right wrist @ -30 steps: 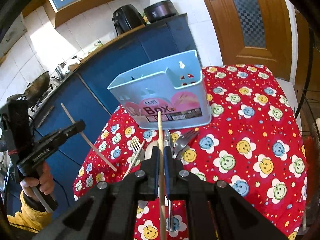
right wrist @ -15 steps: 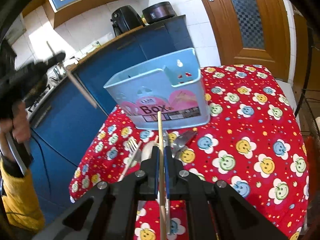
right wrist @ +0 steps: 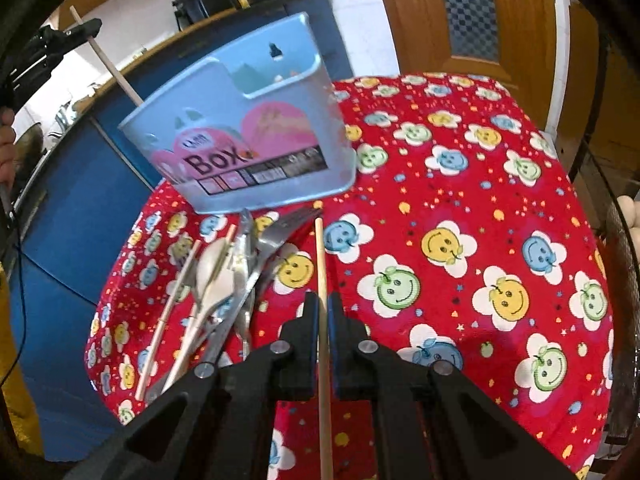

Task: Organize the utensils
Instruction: 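Lift both chopsticks upright and carry them over the blue box, then lower the left chopstick into the blue box while the right tool holds its chopstick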

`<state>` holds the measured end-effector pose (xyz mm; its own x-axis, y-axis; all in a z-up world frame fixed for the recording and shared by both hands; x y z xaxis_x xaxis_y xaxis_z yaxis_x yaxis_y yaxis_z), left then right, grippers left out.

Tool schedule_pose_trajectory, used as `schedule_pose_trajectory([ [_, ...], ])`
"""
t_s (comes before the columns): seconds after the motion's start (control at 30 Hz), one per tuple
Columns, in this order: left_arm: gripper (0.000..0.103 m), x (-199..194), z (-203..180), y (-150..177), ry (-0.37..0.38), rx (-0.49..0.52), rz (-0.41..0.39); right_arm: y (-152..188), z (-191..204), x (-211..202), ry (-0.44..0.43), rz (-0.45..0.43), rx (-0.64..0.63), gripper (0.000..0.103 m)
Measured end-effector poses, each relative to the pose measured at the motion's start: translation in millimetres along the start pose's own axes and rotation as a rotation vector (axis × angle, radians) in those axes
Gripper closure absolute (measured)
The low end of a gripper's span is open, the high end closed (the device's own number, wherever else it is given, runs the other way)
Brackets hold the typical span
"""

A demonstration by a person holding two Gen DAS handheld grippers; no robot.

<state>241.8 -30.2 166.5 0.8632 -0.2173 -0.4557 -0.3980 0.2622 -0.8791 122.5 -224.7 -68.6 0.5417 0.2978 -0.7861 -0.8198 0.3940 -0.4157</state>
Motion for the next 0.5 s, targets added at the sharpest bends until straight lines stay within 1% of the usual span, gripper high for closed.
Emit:
schedule_pose_trajectory([
  [0.17,0.099,17.3,0.4,9.7,-0.001,-0.008,0.04,-1.7,-1.3,14.2,0.04,0.033,-0.022,0.097],
  [0.37,0.099,30.2,-3.0,21.8,0.004,0.005,0.079,-7.9,4.0,29.5,0.083,0.075,-0.057,0.096],
  [0.43,0.099,33.3,-4.4,25.3,0.006,0.01,0.089,-10.6,4.8,35.2,0.099,0.095,-0.053,0.09],
  [0.5,0.099,35.1,-4.6,27.1,0.008,0.015,0.097,-13.8,7.2,39.1,0.1,0.104,-0.058,0.087],
])
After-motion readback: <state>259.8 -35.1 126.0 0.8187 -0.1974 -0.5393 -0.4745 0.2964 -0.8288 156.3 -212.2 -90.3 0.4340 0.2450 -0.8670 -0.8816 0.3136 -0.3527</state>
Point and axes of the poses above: each gripper's, at about its wrist camera, not at the fingertips, and x roughly the way its jaws point, z to its left, y to its underside, the point moved 9 cm from there along x, roughly the way its jaws point, and after that the axes turned 14 degrees about x, right-handed, at the moved point
